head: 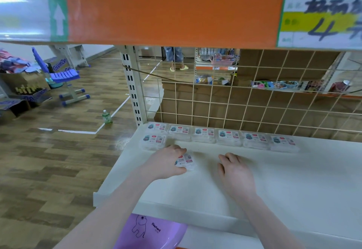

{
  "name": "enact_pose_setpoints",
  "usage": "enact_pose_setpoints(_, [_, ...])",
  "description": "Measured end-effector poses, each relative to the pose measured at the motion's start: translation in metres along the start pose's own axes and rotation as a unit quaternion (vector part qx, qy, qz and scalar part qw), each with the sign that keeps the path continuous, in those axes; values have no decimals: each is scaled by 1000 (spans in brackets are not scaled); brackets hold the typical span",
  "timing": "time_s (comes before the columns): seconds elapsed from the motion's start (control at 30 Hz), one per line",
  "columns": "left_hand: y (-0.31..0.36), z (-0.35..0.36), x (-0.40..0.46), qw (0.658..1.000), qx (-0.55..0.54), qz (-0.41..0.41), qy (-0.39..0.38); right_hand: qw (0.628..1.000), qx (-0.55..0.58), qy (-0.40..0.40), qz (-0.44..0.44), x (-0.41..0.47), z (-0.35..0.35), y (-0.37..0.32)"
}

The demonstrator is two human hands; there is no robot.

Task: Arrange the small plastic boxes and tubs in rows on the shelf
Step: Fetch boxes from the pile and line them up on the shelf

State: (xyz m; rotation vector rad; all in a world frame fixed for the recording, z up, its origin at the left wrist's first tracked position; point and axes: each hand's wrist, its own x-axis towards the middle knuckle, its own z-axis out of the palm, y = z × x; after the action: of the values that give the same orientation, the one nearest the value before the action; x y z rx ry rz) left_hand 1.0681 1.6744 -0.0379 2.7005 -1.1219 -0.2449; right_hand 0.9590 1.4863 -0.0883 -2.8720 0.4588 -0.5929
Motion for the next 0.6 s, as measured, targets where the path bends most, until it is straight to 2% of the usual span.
enact_pose_setpoints(0.27, [-2, -5, 18, 997, 65, 41, 8, 1000, -10, 23, -12, -1, -5, -6])
enact_pose_setpoints(0.6, [-20, -8, 31, 996, 58, 52, 39, 999, -11, 28, -25, 0, -2, -3])
